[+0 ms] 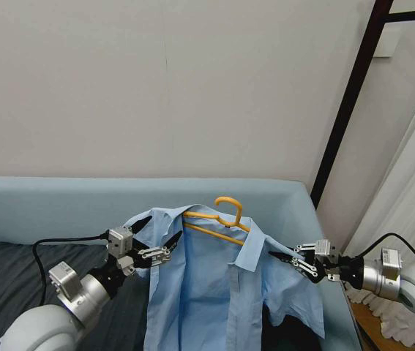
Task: Pick up the clothes from the sofa and hang them on the clothes hanger.
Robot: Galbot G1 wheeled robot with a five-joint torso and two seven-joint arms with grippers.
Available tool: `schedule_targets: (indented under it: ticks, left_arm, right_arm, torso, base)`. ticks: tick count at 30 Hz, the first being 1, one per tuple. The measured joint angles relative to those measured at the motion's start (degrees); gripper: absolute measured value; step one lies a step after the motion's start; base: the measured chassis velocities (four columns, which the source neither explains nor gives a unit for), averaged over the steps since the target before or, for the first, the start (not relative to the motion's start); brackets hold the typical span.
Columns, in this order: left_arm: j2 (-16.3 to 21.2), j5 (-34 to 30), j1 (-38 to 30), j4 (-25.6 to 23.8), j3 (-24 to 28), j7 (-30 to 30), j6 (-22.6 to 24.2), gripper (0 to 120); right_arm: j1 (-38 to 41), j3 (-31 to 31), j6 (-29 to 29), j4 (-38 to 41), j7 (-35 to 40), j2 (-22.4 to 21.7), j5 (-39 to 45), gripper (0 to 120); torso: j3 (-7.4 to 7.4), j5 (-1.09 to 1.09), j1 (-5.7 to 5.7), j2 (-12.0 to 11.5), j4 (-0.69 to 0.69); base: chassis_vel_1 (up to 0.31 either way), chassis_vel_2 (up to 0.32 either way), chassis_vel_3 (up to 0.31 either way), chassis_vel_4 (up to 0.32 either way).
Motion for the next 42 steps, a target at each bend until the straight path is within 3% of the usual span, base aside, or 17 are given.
schedule_targets:
  ticks: [3,5,7,18,20,22,23,42]
  left_arm:
    - [-0.6,2.9,0.1,-1.1,1.6,-5.1,0.6,81]
    - [-0.7,3.5,0.2,-1.2,1.9,-6.3,0.6,78]
    - [-0.8,4.5,0.3,-1.5,2.1,-7.6,0.5,68]
    - [-0.8,5.7,-0.5,-3.3,3.6,-7.3,-0.6,27]
    - [-0.8,5.7,-0.6,-3.5,3.7,-7.2,-0.6,24]
    - [-0.7,5.7,-1.1,-4.2,4.6,-7.3,-0.1,13]
    - [-0.7,5.5,-1.5,-4.2,5.2,-7.5,0.1,0]
    - [-1.3,2.5,-2.9,-6.6,8.0,-3.6,-2.8,0]
  right_arm:
    - [0.0,0.0,0.0,0.0,0.0,-0.2,0.1,4]
    - [0.0,0.0,0.0,0.0,-0.1,-0.3,0.1,4]
    - [0.0,-0.1,0.0,0.2,-0.1,-0.3,0.1,4]
    - [-0.2,0.0,-0.1,0.6,-0.2,-0.7,0.1,4]
    - [-0.3,0.1,-0.1,0.7,-0.2,-0.7,0.1,4]
    - [-0.4,0.3,-0.2,0.9,-0.2,-0.8,0.1,4]
    - [-0.4,0.3,-0.3,1.1,-0.1,-0.9,0.2,4]
    - [-0.6,-0.1,-0.4,1.2,0.2,-0.4,-0.1,4]
  torso:
    - [0.0,0.0,0.0,0.0,0.0]
    - [0.0,-0.01,0.0,0.0,0.0]
    - [0.0,-0.01,0.0,0.0,0.0]
    - [0.0,-0.01,0.0,0.0,0.0]
    - [0.0,-0.01,0.0,0.0,0.0]
    - [0.0,-0.01,0.0,0.0,0.0]
    - [0.0,-0.01,0.01,0.0,0.0]
    - [0.0,-0.01,0.0,0.0,0.0]
  base:
    - [0.0,0.0,0.0,0.0]
    - [0.0,0.0,0.0,0.0]
    - [0.0,0.0,0.0,0.0]
    - [0.0,0.0,0.0,0.0]
    - [0.0,0.0,0.0,0.0]
    - [0.0,0.0,0.0,0.0]
    - [0.0,0.0,0.0,0.0]
    - [0.0,0.0,0.0,0.0]
